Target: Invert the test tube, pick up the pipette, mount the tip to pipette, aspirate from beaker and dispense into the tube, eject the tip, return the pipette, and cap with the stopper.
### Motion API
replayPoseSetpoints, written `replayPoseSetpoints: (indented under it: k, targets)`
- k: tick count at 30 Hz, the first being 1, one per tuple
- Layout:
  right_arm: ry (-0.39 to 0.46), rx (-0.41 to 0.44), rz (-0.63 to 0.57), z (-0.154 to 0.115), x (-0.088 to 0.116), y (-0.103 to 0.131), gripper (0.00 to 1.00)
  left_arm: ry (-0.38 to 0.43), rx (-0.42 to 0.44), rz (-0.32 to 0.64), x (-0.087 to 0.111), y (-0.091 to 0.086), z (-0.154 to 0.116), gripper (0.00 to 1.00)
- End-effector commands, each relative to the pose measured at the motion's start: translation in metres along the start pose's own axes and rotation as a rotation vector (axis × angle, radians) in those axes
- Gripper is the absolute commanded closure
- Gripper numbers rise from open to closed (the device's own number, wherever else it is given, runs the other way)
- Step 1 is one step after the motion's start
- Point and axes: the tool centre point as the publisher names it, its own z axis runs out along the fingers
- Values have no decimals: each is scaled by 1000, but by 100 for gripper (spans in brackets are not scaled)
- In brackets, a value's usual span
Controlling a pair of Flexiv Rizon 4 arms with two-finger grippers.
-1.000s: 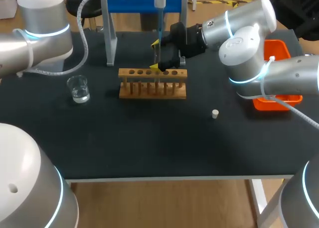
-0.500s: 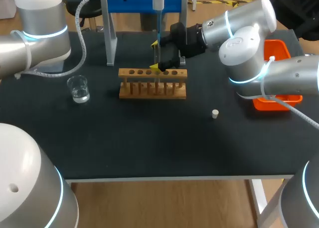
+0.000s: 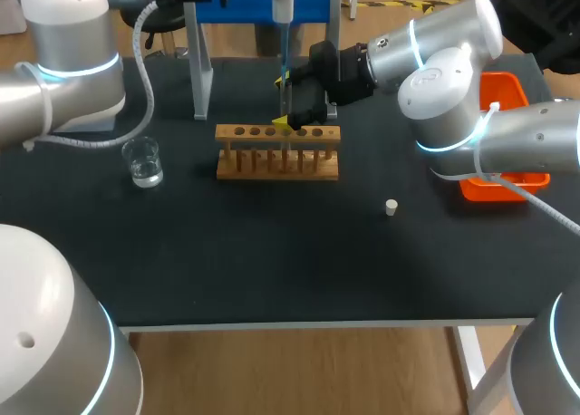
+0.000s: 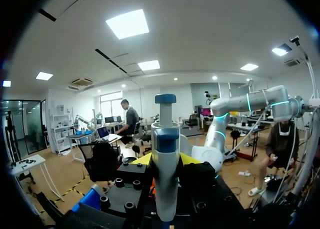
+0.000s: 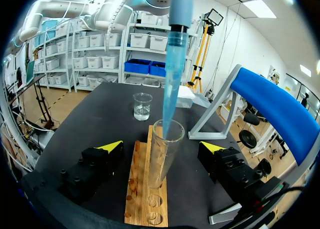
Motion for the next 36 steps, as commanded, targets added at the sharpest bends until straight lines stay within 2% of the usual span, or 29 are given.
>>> replayPoseSetpoints:
  k: [1,36]
  targets:
    - [2,2,0,-1,0,0,0,-4,5,6,1,3,1,100]
    - [2,2,0,-1,0,0,0,5,-23,42,3,17,8,100]
